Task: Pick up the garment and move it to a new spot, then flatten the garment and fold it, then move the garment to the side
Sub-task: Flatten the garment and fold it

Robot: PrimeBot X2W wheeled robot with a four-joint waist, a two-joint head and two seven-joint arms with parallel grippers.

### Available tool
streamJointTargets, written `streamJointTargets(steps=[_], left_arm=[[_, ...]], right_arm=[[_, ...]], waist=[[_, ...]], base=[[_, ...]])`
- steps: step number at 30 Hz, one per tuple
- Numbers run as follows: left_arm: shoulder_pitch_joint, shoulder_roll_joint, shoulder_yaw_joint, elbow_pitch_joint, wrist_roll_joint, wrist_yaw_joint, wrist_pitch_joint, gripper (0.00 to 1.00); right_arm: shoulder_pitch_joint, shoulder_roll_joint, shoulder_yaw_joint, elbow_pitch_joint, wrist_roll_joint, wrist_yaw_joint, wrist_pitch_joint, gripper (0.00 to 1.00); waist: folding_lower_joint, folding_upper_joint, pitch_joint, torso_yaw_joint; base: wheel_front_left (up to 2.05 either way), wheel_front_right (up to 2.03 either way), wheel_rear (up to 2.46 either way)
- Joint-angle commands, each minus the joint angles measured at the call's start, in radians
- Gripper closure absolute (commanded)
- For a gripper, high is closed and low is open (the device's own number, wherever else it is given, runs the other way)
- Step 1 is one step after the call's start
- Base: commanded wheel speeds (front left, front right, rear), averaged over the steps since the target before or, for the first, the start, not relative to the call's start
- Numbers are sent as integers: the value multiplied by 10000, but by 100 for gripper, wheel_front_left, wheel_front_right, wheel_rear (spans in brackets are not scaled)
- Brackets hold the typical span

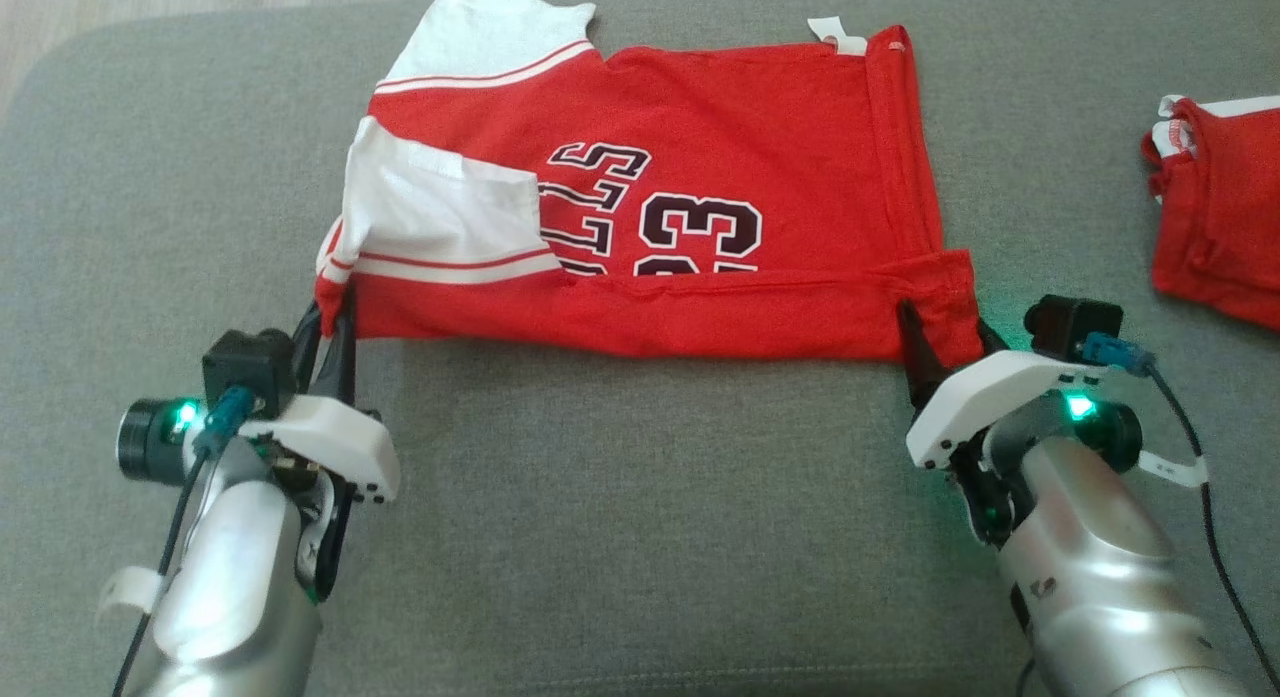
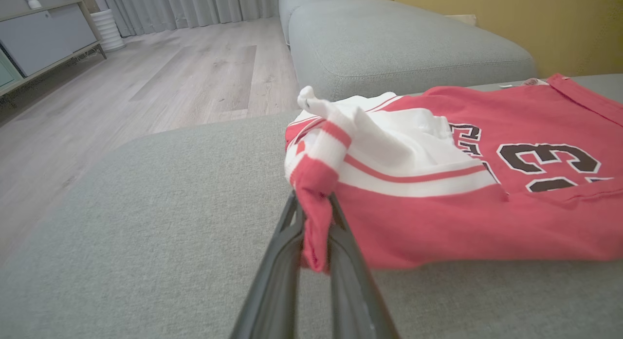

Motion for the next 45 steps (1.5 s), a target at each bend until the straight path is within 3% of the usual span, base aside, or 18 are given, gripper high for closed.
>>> streamJointTargets(steps=[1,7,12,17,25,34,35,36,37,38,39,45], left_arm=[[-159,230,378,-220,79,82,-123,100],[141,227,487,35,-31,136,-123,100],[699,92,496,221,-199,104,-124,100],[1306,8,394,116,-264,17,-124,100],[2359,-104,164,-223,-331,-67,-124,100],[3289,-84,-48,-706,-490,-113,173,100],[3316,-87,-81,-697,-496,-117,245,100],[3326,-90,-110,-686,-496,-109,308,100],[3315,-92,-125,-695,-490,-81,328,59],[3285,-96,-112,-732,-491,-28,318,6],[3242,-100,-89,-785,-499,21,297,0],[2649,264,-80,-1496,-220,84,61,0]], right_arm=[[-211,72,434,79,65,42,-166,100],[-536,72,616,751,-899,42,-1153,100],[-353,70,-346,953,-2643,42,-1674,100],[216,70,-572,595,-3255,42,-1720,100],[1675,71,-1109,-523,-3408,42,-913,100],[3819,71,-1183,-3058,-2990,42,776,100],[3982,71,-1228,-3329,-2963,42,930,76],[4122,71,-1275,-3616,-2924,42,1033,0],[4233,71,-1300,-3907,-2801,42,1114,0],[4319,71,-1280,-4202,-2673,42,1185,0],[4389,71,-1253,-4512,-2551,42,1225,0],[4450,72,-1332,-6390,-2103,42,1112,0]], waist=[[0,0,-56,6],[0,0,-421,-47],[0,0,-1020,53],[0,0,-1457,157],[0,0,-2220,277],[0,0,-2465,273],[0,0,-2455,261],[0,0,-2441,244],[0,0,-2421,219],[0,0,-2387,177],[0,0,-2346,136],[0,0,-1906,-165]], base=[[0,0,0],[0,0,0],[0,0,0],[0,0,0],[0,0,0],[0,0,0],[0,0,0],[0,0,0],[0,0,0],[0,0,0],[0,0,0],[0,0,0]])
